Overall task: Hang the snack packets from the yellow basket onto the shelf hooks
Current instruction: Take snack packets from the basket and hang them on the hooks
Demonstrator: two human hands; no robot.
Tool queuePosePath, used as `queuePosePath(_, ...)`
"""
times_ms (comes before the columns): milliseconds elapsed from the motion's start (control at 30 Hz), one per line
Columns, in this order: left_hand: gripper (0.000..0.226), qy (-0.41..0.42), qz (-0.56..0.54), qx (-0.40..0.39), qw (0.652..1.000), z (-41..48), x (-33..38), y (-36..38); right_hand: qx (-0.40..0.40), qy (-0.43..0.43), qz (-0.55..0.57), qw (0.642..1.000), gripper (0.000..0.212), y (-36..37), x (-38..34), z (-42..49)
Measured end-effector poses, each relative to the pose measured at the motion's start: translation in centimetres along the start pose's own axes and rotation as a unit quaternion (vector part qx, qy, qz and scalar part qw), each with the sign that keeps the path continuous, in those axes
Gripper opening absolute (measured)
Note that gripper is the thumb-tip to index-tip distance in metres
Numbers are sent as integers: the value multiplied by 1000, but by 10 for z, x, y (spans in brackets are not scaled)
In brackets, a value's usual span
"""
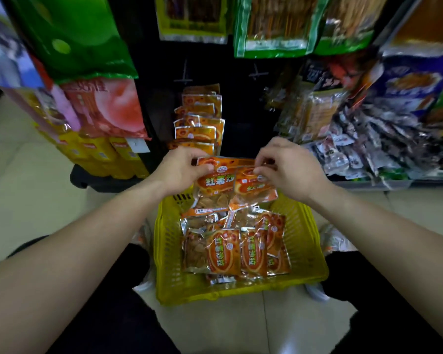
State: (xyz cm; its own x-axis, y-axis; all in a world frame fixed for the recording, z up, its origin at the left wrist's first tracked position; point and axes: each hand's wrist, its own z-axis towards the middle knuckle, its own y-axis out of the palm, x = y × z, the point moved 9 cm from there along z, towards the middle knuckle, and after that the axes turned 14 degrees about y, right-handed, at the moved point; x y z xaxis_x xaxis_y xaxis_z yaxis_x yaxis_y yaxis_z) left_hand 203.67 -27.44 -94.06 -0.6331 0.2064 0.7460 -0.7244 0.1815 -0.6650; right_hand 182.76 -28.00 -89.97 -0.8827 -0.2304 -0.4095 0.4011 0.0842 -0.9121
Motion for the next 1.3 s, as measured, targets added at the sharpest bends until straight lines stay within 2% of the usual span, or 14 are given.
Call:
queuePosePath(67,15,21,-29,-7,999,-1,21,2,26,-15,-3,1000,7,-19,-5,-7)
queuePosePath(133,10,37,-56,-16,998,-2,35,9,27,-14,-12,999,8,-22,-2,-14)
queuePosePath(200,16,46,-70,-21,996,-3,42,17,24,1,-16,1000,10,-18,6,-16)
queuePosePath(267,19,44,-88,-11,995,-1,44,21,27,23,-4,999,12,-15,12,-11)
queuePosePath(367,11,28,-127,7,992,8,44,23,43,44,16,998,17,-16,18,4)
queuePosePath(567,8,31,-121,21,992,28,51,33,61,86,67,992,38,-15,37,23)
queuePosePath(800,18,18,-90,57,994,43,41,37,60,129,83,986,43,-9,51,43)
queuePosePath(1033,7,25,-99,73,992,51,37,28,58,104,89,989,56,-9,40,50)
queuePosePath(1200,14,16,-86,70,994,52,30,21,-6,11,20,1000,38,-2,35,55)
queuePosePath(1300,17,3,-111,74,991,50,23,16,-30,4,54,998,24,-2,44,57)
